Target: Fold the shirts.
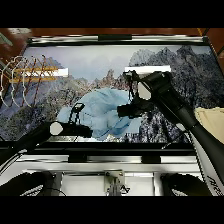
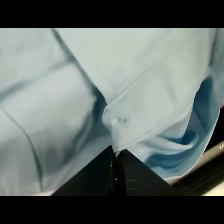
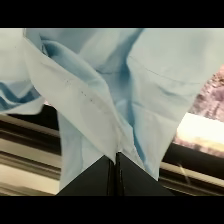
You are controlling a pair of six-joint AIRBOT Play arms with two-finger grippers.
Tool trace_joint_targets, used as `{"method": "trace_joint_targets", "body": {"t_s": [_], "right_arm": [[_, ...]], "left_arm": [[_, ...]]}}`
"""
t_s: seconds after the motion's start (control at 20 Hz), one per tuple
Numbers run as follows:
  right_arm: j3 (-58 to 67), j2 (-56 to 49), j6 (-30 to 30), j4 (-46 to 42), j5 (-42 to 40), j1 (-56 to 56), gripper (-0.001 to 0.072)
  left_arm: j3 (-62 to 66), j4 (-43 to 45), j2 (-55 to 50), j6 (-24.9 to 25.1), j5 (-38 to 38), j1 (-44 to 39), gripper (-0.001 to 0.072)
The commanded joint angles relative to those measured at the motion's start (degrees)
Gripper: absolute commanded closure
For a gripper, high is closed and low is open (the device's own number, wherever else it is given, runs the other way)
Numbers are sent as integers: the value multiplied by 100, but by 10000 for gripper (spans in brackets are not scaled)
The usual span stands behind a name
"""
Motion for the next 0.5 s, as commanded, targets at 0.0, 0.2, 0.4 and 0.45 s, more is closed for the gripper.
{"method": "trace_joint_targets", "body": {"t_s": [0.0,0.2,0.4,0.45], "right_arm": [[-96,-7,-48,-372,138,4,635],[-306,-111,-94,-1585,-813,0,634],[-306,-505,-55,-1296,-1912,0,635],[-306,-669,11,-1355,-1698,0,634]], "left_arm": [[592,577,197,17,-79,138,656],[1145,1045,291,15,0,511,656],[1246,1023,256,-116,286,503,656],[1246,1023,212,-138,282,498,656]]}}
